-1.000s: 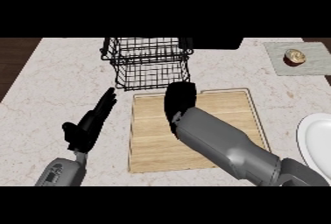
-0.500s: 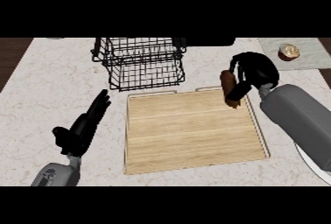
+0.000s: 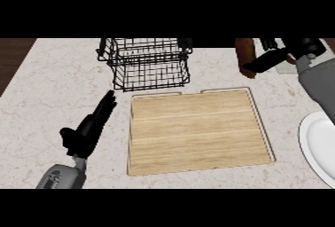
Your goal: Pick the sweet potato from the tray and place it in the tiered basket
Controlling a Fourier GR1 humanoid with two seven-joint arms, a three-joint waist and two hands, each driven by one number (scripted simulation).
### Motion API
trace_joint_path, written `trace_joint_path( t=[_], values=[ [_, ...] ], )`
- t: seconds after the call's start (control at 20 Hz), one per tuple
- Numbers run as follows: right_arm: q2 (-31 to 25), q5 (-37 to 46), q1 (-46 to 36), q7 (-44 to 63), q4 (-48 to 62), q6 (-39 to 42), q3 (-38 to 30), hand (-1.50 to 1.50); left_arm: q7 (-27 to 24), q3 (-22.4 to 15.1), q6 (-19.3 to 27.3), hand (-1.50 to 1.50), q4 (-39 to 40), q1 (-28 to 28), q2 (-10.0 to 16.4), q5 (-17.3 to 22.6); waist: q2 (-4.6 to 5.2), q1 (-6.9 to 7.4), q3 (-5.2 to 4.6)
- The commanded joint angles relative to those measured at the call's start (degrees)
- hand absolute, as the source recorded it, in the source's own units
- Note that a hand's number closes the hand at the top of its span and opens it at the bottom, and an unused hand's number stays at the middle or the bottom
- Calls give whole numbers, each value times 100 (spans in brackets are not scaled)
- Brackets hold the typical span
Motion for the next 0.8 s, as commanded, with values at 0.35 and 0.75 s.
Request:
trace_joint_path(
  t=[0.35,0.75],
  values=[
    [931,119,-1771,895,832,481,-779,150,-510,45,-220,0,295,214,-95,-194,25,133,-10],
    [2070,370,-3170,1300,2316,306,-959,150,14,284,-400,0,245,-314,40,-39,70,237,-12]
  ],
)
